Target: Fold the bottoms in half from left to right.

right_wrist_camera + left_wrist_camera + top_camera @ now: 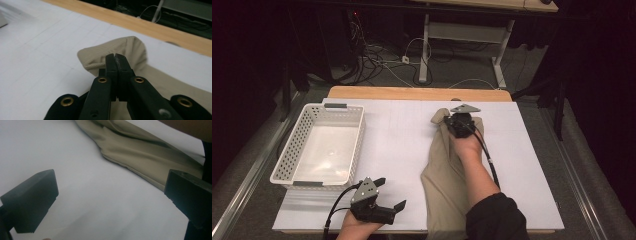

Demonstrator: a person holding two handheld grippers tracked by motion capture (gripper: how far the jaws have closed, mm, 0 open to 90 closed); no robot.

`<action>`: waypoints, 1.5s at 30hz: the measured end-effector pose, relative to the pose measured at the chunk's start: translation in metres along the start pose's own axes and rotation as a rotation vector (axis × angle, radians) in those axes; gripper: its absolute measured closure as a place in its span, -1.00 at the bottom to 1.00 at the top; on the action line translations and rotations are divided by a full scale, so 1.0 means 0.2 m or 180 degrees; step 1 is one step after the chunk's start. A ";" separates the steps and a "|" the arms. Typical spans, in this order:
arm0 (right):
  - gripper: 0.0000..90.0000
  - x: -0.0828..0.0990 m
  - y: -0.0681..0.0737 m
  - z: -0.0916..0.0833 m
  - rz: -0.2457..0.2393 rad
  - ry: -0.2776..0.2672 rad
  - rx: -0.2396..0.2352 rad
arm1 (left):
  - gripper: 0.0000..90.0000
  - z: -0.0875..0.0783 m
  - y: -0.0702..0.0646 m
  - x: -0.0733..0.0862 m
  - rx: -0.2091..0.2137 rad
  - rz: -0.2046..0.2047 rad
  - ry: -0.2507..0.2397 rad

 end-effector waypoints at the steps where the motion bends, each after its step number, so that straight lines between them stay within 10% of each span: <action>1: 1.00 0.01 -0.04 -0.03 0.0041 -0.0025 0.0038 | -1.00 0.00 0.00 0.00 0.0008 0.0004 0.0010; 9: 1.00 0.14 -0.38 -0.14 0.0506 -0.0062 0.0309 | -1.00 0.01 0.00 0.00 0.0032 0.0007 0.0063; 15: 0.61 0.19 -0.44 -0.19 0.0564 -0.0044 0.0306 | -1.00 0.02 0.00 -0.01 0.0035 0.0018 0.0105; 24: 0.60 0.36 -0.26 -0.38 0.0358 0.0127 0.0115 | -1.00 0.03 -0.02 -0.01 0.0075 0.0138 0.0211; 37: 0.54 0.78 0.22 -0.84 0.0189 0.0292 -0.0329 | -0.98 0.05 -0.06 -0.02 0.0209 0.0324 0.0379; 39: 0.53 0.84 0.27 -0.88 0.0217 0.0320 -0.0390 | -0.49 0.05 -0.10 -0.03 0.0483 0.0349 0.0288; 43: 0.50 0.89 0.34 -0.88 0.0070 0.0402 -0.0321 | -0.15 0.09 -0.26 -0.06 0.0779 0.0546 0.0370; 45: 0.95 0.89 0.36 -0.88 0.0034 0.0390 -0.0360 | -0.14 0.12 -0.33 -0.05 0.0802 0.0728 0.0453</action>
Point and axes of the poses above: each handheld gripper's, and its own axes: z roughly forward along the jaws, x roughly out of its underside, y roughly to its left, the point moved 2 cm from there along z, roughly forward along the jaws, and after that the axes turned 7 degrees about -x, right-handed, at the moved point
